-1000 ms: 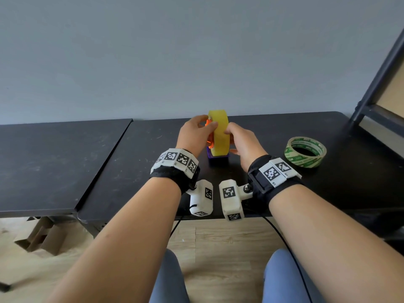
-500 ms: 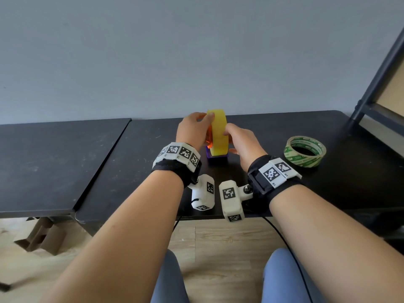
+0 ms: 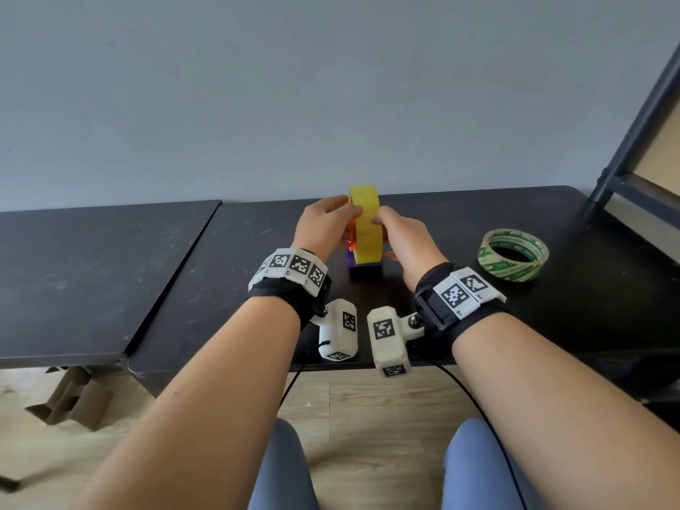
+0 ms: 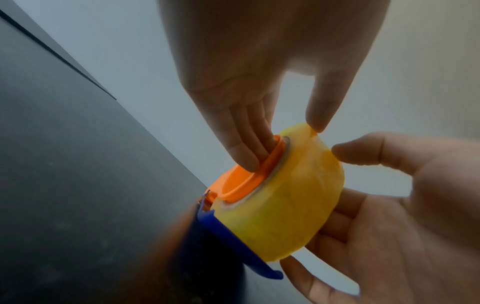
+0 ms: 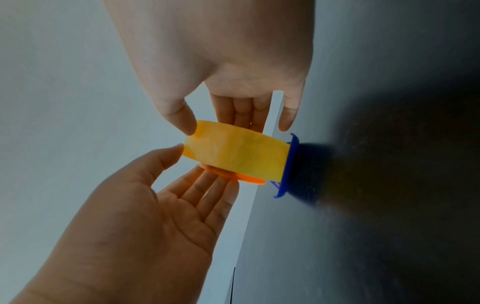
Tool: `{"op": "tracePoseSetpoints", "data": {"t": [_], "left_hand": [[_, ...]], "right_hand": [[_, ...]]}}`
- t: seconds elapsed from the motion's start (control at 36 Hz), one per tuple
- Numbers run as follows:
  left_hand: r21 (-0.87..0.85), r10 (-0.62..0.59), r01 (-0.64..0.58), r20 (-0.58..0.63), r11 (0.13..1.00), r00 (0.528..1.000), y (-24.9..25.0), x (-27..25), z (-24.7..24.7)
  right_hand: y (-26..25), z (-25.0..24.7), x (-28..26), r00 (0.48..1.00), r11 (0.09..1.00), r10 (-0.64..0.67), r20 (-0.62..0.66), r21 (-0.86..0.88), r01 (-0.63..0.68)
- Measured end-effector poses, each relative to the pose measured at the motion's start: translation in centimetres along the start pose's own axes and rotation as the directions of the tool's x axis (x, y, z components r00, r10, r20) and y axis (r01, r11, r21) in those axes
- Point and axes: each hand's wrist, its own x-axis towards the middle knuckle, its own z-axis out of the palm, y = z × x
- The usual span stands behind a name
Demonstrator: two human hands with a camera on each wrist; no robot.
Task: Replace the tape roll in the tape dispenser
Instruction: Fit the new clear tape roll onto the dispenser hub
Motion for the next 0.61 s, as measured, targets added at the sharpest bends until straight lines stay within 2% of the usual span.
{"op": "tracePoseSetpoints", "data": {"t": [0.61], "left_hand": [[0.113, 0.036, -0.029, -0.057, 0.993, 0.998, 0.35, 0.06, 0.26]], "right_hand": [[-0.1, -0.15, -0.01, 1.0, 0.999, 0.022, 0.004, 0.047, -0.022]]}}
